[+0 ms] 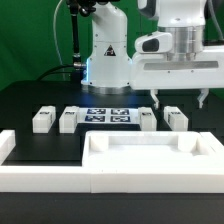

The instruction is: Assemble desk

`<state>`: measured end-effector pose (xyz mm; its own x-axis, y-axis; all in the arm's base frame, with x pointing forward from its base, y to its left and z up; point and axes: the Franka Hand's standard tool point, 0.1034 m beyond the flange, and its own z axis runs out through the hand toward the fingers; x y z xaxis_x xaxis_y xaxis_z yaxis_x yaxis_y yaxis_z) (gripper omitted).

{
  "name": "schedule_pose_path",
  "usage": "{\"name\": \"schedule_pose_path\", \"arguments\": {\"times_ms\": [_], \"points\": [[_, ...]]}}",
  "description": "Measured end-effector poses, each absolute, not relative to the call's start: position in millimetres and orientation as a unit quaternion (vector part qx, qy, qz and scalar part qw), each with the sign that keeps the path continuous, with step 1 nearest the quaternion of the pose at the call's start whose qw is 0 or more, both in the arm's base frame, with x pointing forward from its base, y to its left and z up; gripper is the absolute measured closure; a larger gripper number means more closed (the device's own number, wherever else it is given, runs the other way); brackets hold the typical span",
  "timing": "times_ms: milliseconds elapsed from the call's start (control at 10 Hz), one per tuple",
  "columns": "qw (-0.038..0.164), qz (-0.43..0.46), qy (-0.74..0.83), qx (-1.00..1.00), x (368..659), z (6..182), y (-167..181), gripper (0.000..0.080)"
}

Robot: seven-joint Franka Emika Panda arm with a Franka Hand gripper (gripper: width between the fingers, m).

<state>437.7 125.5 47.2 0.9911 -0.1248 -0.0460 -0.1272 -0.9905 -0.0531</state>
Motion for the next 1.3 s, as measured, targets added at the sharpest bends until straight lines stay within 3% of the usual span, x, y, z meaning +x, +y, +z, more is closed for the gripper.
{"name": "schedule_pose_path", "arguments": {"times_ms": [400,700,1000,1300], "points": [[0.025,0.035,0.052,-0.998,434,43.8,127,0.0151],[0.007,0.152,0.059,-0.987,428,42.0,122,0.0151],[0.004,0.244,0.059,-0.968,427,41.2,117,0.0151],[0.023,0.303,0.021,-0.953,436,39.7,122,0.0151]]}}
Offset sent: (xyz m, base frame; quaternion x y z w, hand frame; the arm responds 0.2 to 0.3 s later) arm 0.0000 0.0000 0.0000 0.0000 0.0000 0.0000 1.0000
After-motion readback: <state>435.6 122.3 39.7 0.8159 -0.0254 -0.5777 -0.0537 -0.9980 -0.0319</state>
